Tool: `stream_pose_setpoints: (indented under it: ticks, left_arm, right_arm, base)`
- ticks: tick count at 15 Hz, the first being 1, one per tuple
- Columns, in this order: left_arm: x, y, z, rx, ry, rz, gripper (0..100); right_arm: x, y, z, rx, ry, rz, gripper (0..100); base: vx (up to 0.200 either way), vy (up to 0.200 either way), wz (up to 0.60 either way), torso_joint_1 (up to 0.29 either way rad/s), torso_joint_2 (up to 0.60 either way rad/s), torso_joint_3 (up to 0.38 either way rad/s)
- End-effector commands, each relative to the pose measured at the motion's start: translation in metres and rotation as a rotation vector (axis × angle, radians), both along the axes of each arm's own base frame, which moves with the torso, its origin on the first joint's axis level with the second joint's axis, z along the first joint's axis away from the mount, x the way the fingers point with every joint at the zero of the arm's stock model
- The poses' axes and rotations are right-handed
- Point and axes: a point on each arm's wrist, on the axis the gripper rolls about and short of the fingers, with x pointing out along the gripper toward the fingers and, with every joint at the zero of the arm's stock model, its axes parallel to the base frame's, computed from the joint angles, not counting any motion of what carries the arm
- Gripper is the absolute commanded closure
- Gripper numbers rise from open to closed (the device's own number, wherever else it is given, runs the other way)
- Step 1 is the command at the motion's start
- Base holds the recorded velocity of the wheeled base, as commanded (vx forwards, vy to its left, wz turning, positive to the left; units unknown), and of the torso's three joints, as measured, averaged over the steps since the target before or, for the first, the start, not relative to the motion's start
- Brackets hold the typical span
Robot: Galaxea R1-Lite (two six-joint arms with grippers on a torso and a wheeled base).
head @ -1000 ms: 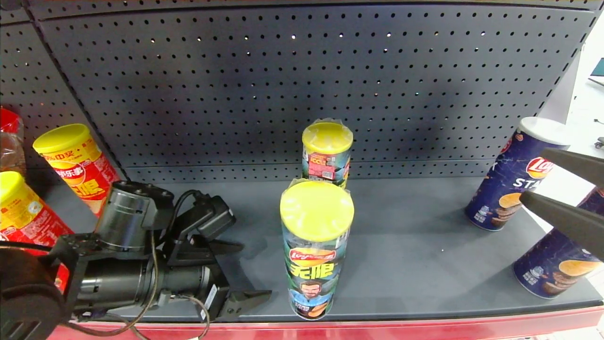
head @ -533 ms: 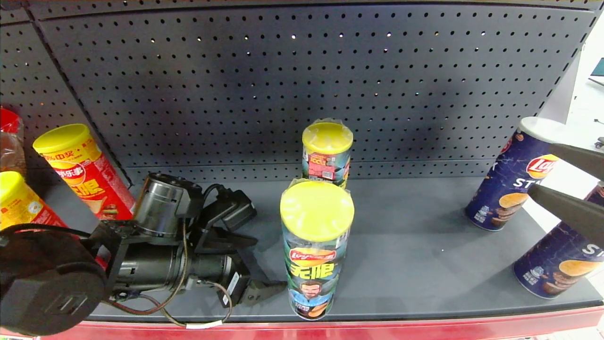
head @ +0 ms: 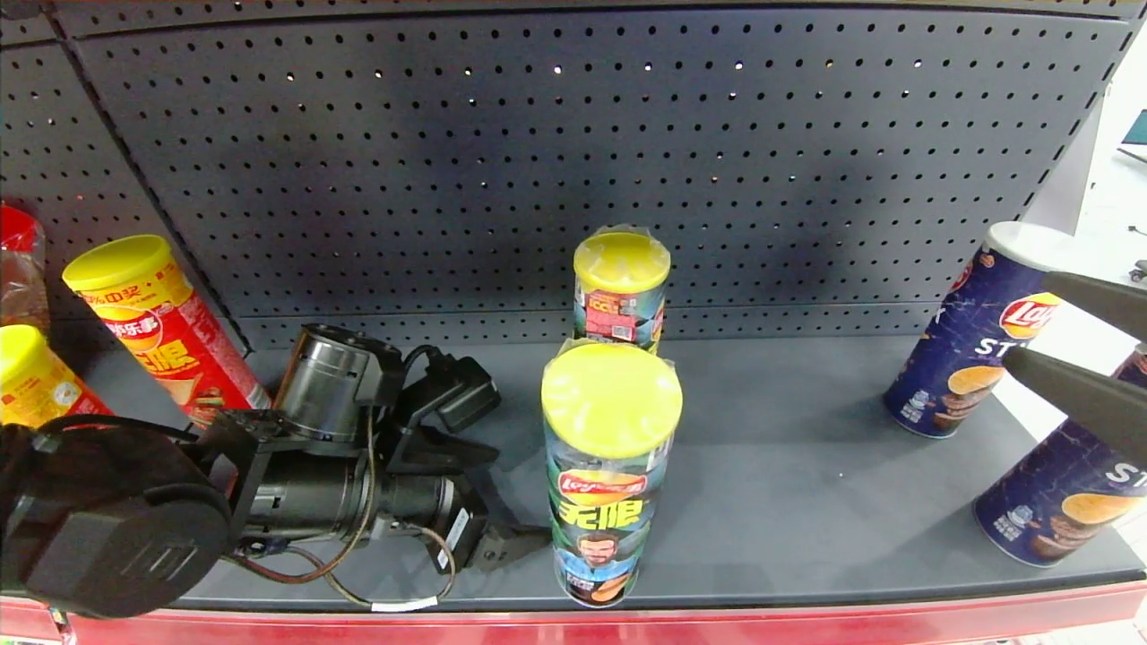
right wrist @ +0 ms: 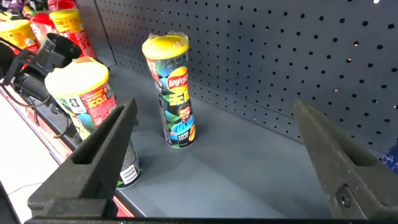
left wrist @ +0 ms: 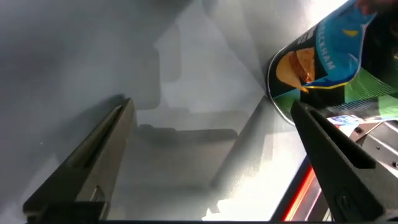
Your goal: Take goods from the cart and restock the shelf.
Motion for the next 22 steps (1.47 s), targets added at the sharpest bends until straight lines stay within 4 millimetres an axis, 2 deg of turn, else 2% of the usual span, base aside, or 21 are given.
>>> stream_pose_setpoints:
  ticks: [1, 11, 12, 14, 16, 18, 20, 21, 22]
  left_arm:
    - [0.001, -0.001, -0.001, 0.002, 0.003, -0.001, 0]
    - [0.005, -0.008, -0.003, 0.002, 0.006, -0.012, 0]
    - [0.003, -0.005, -0.002, 0.002, 0.002, -0.007, 0]
    - [-0.011, 0.029, 0.021, -0.037, -0.063, 0.078, 0]
    - [-0.046, 0.068, 0.044, -0.084, -0.156, 0.162, 0]
    - [-0.093, 0.098, 0.063, -0.137, -0.268, 0.229, 0]
    - [-0.144, 0.126, 0.063, -0.138, -0.304, 0.326, 0]
    - [-0.172, 0.136, 0.059, -0.148, -0.296, 0.393, 0]
    - [-0.191, 0.142, 0.056, -0.161, -0.295, 0.438, 0]
  right_arm:
    - [0.001, 0.000, 0.000, -0.002, 0.003, 0.001, 0]
    - [0.002, 0.001, -0.001, -0.002, 0.008, 0.001, 0]
    - [0.001, 0.001, -0.002, -0.003, 0.011, 0.001, 0]
    - [-0.003, -0.003, -0.010, -0.010, 0.024, -0.019, 0]
    - [-0.018, -0.009, -0.025, -0.016, 0.025, -0.023, 0]
    - [-0.039, -0.019, -0.032, -0.013, 0.018, -0.055, 0]
    - [-0.068, -0.033, -0.038, -0.023, 0.051, -0.133, 0]
    - [-0.088, -0.039, -0.042, -0.026, 0.071, -0.190, 0]
    - [-0.102, -0.042, -0.048, -0.029, 0.090, -0.235, 0]
  base:
    - [0.000, 0.000, 0.00, 0.000, 0.00, 0.000]
    - [0.000, 0.000, 0.00, 0.000, 0.00, 0.000]
    - [0.000, 0.000, 0.00, 0.000, 0.00, 0.000]
    - [0.000, 0.000, 0.00, 0.000, 0.00, 0.000]
    - [0.000, 0.000, 0.00, 0.000, 0.00, 0.000]
    - [0.000, 0.000, 0.00, 0.000, 0.00, 0.000]
    - [0.000, 0.000, 0.00, 0.000, 0.00, 0.000]
    - [0.000, 0.000, 0.00, 0.000, 0.00, 0.000]
    - [0.000, 0.000, 0.00, 0.000, 0.00, 0.000]
